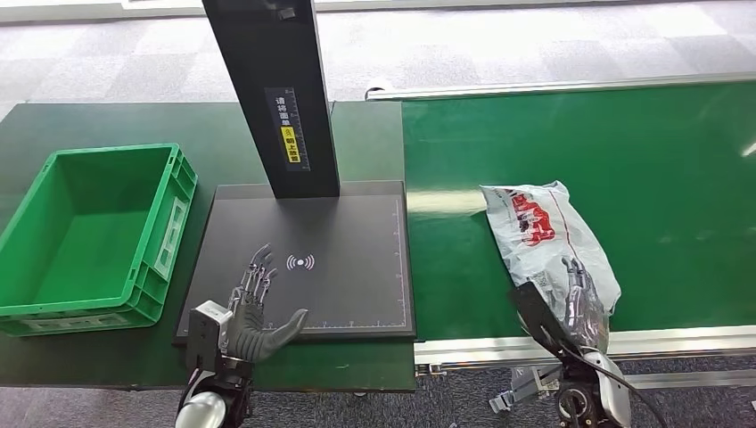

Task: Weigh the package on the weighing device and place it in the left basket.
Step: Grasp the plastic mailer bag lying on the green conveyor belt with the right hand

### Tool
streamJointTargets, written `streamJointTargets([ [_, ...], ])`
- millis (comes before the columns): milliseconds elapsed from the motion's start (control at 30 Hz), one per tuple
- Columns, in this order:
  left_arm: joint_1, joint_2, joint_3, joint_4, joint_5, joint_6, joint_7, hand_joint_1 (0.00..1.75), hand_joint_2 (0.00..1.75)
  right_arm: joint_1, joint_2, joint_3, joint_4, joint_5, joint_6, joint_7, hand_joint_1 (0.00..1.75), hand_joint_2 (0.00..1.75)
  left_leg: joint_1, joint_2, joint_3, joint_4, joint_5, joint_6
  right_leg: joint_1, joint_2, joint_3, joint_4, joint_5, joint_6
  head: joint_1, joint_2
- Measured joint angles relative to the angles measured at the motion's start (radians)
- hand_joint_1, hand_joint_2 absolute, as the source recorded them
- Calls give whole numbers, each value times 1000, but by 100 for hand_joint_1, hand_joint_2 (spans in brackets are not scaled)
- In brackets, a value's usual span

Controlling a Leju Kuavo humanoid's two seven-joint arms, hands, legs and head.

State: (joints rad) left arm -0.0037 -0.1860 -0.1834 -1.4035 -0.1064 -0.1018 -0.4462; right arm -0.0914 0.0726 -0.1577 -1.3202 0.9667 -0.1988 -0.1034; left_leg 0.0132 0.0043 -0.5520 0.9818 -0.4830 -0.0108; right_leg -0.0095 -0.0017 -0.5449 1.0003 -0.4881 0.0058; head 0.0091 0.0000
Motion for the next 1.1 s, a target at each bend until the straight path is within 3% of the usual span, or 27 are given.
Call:
streamJointTargets([
  [133, -25, 0, -17, 26, 12, -5, -21, 0, 175, -99, -23, 7, 31, -28, -3, -36, 0, 175, 0, 1, 0, 0, 1, 0, 0, 0, 0, 0, 1, 1, 0, 0],
  [300, -55, 1, -30, 54, 43, -5, -35, 0, 175, -308, -86, 35, 216, -11, -19, -42, 0, 175, -1, 1, 1, 1, 2, 2, -1, 1, 0, 0, 4, 2, 0, 0],
  [400, -68, 3, -38, 71, 56, -4, -40, 0, 175, -438, -119, 68, 385, 34, 12, 19, 0, 175, -1, 1, 1, 1, 2, 2, -1, 0, 0, 0, 4, 3, 0, 0],
  [533, -84, 4, -46, 91, 65, -3, -41, 0, 175, -565, -157, 127, 603, 107, 154, 138, 0, 175, -1, 0, 0, 1, 3, 2, -1, 0, 0, 0, 4, 3, 0, 0],
  [667, -90, 5, -53, 109, 68, -2, -41, 0, 175, -625, -185, 186, 746, 149, 227, 196, 0, 175, -1, -2, -1, 1, 2, 2, -1, -1, -1, 0, 4, 3, 0, 0],
  [867, -98, 4, -65, 131, 74, 8, -37, 0, 175, -659, -214, 259, 864, 200, 422, 237, 0, 175, -1, -2, -1, 1, 2, 2, -1, -1, -1, 0, 4, 3, 0, 0],
  [1100, -115, -4, -78, 160, 74, 16, -30, 0, 175, -686, -236, 323, 919, 223, 486, 244, 0, 175, -1, -2, 0, 1, 3, 2, -1, -1, 0, 0, 4, 3, 0, 0],
])
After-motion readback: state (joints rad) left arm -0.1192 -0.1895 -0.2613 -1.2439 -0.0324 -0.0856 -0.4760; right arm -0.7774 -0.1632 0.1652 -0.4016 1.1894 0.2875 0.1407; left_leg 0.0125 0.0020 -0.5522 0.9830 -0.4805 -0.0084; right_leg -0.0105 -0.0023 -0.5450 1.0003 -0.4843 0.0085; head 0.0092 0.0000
